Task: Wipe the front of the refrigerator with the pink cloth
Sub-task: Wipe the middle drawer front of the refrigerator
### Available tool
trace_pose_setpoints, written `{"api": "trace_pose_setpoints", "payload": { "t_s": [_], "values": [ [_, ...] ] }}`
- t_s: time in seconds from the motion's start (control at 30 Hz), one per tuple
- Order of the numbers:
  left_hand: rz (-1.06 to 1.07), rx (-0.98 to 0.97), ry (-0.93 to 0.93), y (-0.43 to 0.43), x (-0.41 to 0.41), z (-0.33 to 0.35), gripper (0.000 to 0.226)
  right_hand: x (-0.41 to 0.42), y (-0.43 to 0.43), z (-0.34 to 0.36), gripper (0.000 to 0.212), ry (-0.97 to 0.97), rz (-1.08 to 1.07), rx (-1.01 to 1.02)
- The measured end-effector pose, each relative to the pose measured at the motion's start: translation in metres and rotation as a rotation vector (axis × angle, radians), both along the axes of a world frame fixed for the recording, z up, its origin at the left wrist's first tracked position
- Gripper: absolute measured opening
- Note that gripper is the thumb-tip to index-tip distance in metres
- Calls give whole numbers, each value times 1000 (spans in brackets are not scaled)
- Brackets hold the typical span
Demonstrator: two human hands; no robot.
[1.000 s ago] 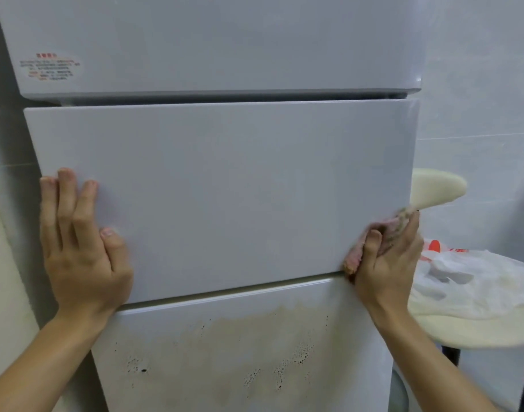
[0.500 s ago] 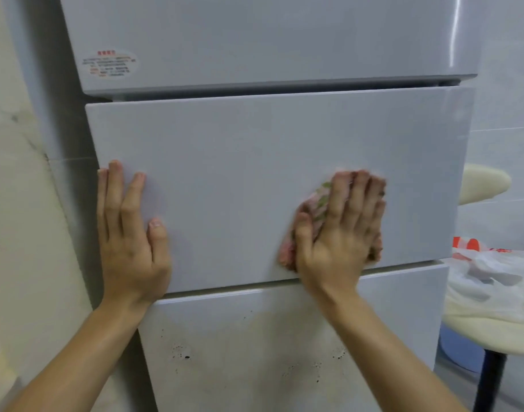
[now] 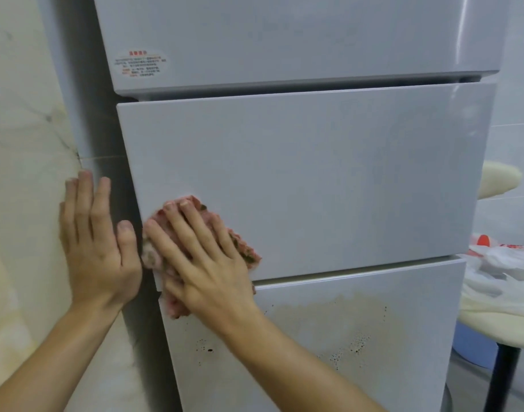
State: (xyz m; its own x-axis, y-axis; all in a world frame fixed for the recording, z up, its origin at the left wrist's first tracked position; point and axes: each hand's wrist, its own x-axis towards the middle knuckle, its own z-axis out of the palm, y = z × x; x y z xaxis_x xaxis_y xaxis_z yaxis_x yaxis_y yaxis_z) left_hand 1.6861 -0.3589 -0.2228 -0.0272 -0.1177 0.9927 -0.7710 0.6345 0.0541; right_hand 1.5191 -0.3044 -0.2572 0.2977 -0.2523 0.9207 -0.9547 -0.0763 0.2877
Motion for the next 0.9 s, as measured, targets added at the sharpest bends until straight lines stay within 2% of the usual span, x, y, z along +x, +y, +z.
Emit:
{"api": "trace_pose_setpoints", "payload": {
  "t_s": [0.07, 0.17, 0.3, 0.4, 0.5, 0.6, 0.7, 0.8, 0.9],
  "values": [
    [26, 13, -9, -5, 2, -6, 65, -26, 8, 0, 60, -43, 29, -9],
    [56, 18, -23, -10, 6, -8, 68, -91, 24, -8, 76, -184, 48, -19],
    [90, -20, -45, -15, 8, -11, 69, -179, 45, -17, 83, -472, -78, -94],
    [98, -35, -40, -17, 5, -12, 70, -168, 40, -11, 77, -782, -98, -169],
    [114, -27, -26, -17, 8, -11, 71, -127, 25, -2, 75, -877, -106, -234],
    [129, -8, -11, -18, 13, -13, 74, -87, 11, 8, 75, -752, -115, -207],
    [100, 42, 34, -19, 15, -13, 79, -32, -1, 15, 76, -464, -63, -121],
    [69, 60, 33, -18, 16, -14, 78, 16, -8, 8, 65, -198, 11, -34],
    [35, 73, 23, -15, 18, -14, 74, 23, -9, 3, 59, 46, 34, 31]
  ]
}}
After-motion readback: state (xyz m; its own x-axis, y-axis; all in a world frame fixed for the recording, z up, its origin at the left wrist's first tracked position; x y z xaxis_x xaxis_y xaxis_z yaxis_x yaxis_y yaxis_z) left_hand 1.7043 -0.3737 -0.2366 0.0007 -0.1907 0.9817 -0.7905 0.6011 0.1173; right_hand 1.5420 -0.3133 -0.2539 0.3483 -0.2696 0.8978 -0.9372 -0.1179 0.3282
